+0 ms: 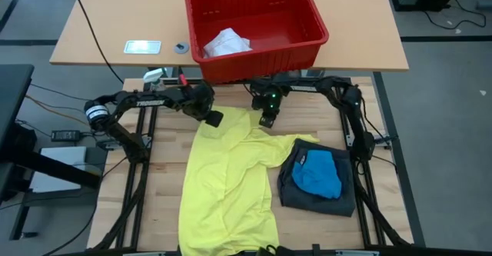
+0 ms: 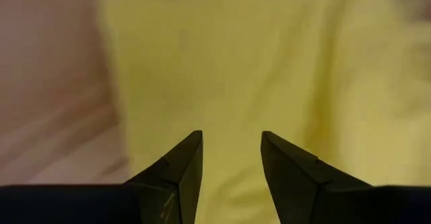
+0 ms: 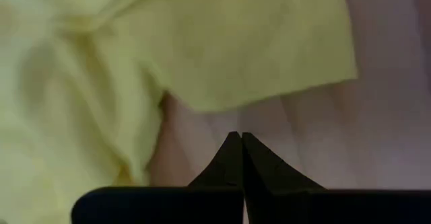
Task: Fold laundry
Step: Fold the yellow shirt
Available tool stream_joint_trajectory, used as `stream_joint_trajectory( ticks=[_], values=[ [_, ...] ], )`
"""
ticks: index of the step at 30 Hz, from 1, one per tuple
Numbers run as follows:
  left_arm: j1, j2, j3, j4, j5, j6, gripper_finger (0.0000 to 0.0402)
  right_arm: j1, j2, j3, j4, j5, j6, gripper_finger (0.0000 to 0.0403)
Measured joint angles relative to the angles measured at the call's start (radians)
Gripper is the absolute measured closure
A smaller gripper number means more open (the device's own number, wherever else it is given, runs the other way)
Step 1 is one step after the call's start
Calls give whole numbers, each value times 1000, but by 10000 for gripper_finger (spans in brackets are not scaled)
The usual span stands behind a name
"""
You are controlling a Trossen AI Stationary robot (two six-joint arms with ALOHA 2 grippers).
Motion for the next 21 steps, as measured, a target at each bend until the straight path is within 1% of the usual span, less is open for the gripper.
stream_joint_trajectory(
  ticks=[2, 4, 7, 10, 12, 16, 18, 21],
  values=[
    [-8, -28, 0, 40, 75, 9, 247, 1, -57, 14, 1, 14, -26, 393],
    [-37, -52, 1, 112, 113, 52, 247, -3, -113, 23, 19, 44, -74, 378],
    [-109, -68, 1, 180, 110, 194, 247, -17, -152, 22, 75, 104, -162, 344],
    [-191, -51, 1, 222, 76, 339, 247, -35, -159, 22, 108, 109, -207, 303],
    [-236, -16, 1, 282, 59, 395, 246, -50, -149, 17, 109, 94, -231, 273],
    [-294, 58, 1, 446, 32, 409, 246, -64, -117, -4, 137, 81, -252, 229],
    [-310, 101, 1, 518, 4, 387, 246, -65, -114, -4, 148, 81, -280, 221],
    [-323, 173, 1, 632, -22, 358, 246, -63, -97, -6, 149, 73, -319, 223]
  ],
)
